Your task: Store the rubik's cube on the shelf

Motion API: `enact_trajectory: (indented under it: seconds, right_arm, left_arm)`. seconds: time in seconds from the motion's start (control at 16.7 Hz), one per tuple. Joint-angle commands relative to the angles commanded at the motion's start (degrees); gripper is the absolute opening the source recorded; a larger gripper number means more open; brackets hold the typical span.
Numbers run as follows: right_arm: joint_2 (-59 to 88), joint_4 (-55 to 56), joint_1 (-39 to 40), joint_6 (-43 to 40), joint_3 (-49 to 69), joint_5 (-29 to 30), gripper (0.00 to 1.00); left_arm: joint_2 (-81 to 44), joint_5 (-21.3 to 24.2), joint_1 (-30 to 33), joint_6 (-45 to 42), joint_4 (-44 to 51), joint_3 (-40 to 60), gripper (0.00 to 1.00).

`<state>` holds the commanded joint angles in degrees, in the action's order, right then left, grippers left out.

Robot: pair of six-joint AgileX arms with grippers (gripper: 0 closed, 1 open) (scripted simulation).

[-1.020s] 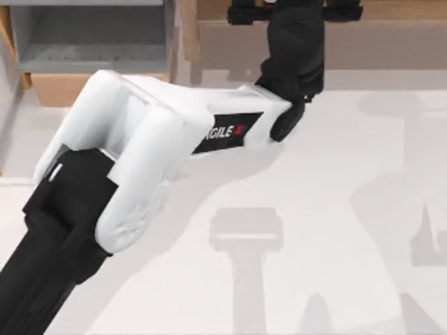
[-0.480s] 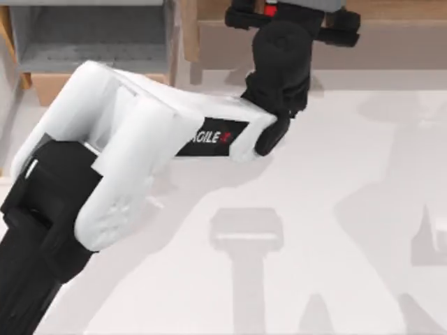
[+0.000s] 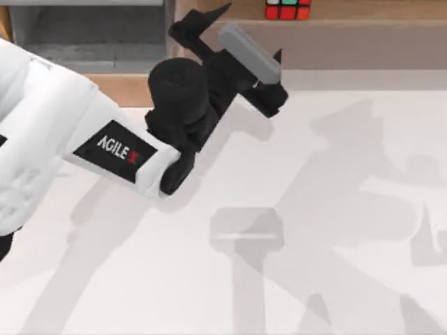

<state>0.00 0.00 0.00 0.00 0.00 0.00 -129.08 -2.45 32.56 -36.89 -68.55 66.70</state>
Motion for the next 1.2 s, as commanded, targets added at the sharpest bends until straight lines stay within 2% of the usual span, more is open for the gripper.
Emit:
enact_trajectory:
  seconds: [0.3,0.66,0.9,1.2]
  right_arm:
    - [0.0,0.0,0.0,0.0,0.0,0.0,1.00]
    - [0.0,0.0,0.0,0.0,0.0,0.0,1.00]
    - [0.0,0.0,0.0,0.0,0.0,0.0,1.00]
    - [0.0,0.0,0.0,0.0,0.0,0.0,1.00]
  left_arm:
    - [9.4,18.1,-15.0,-15.8,-8.2,-22.5,1.00]
    - [16.6,35.8,-39.7,-34.0,-15.5,-42.1,1.00]
    - [17.8,43.2,-55.8,-44.0,-18.3,-47.5,1.00]
    - [15.9,46.1,-70.3,-52.3,-19.6,-44.2,1.00]
